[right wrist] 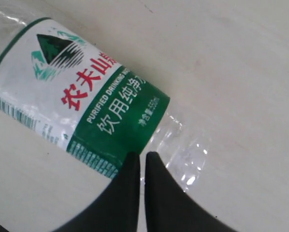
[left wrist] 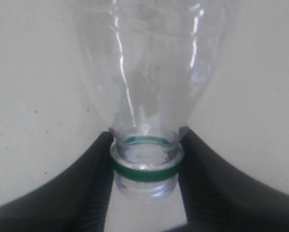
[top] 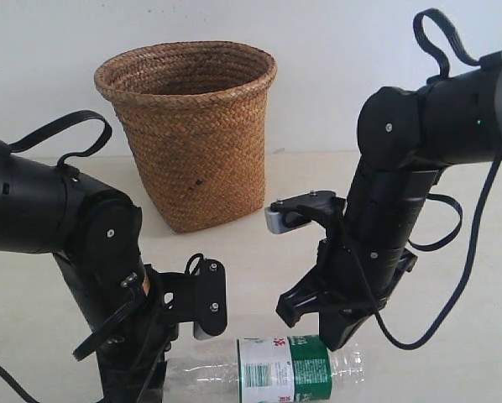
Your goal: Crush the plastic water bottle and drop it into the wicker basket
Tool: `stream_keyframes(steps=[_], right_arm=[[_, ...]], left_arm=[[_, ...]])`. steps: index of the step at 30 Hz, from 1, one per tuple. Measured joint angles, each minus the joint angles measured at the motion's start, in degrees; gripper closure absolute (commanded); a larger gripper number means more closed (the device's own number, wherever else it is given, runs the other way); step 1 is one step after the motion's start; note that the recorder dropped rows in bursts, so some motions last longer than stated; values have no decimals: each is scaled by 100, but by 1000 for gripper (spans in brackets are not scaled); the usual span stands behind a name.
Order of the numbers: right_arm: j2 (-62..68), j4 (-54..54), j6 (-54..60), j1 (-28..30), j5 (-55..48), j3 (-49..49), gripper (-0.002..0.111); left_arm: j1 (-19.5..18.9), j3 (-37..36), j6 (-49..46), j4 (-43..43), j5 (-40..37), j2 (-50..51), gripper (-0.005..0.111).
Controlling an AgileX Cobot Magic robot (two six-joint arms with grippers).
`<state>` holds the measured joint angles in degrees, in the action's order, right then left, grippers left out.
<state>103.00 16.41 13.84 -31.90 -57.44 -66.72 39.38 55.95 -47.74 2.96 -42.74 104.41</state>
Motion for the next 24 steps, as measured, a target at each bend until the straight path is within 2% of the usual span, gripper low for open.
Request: stream_keyframes(steps=[24], right_arm=[[316, 300, 68, 0, 168, 59, 108]], left_arm=[[0, 0, 10, 0, 53, 9, 103]])
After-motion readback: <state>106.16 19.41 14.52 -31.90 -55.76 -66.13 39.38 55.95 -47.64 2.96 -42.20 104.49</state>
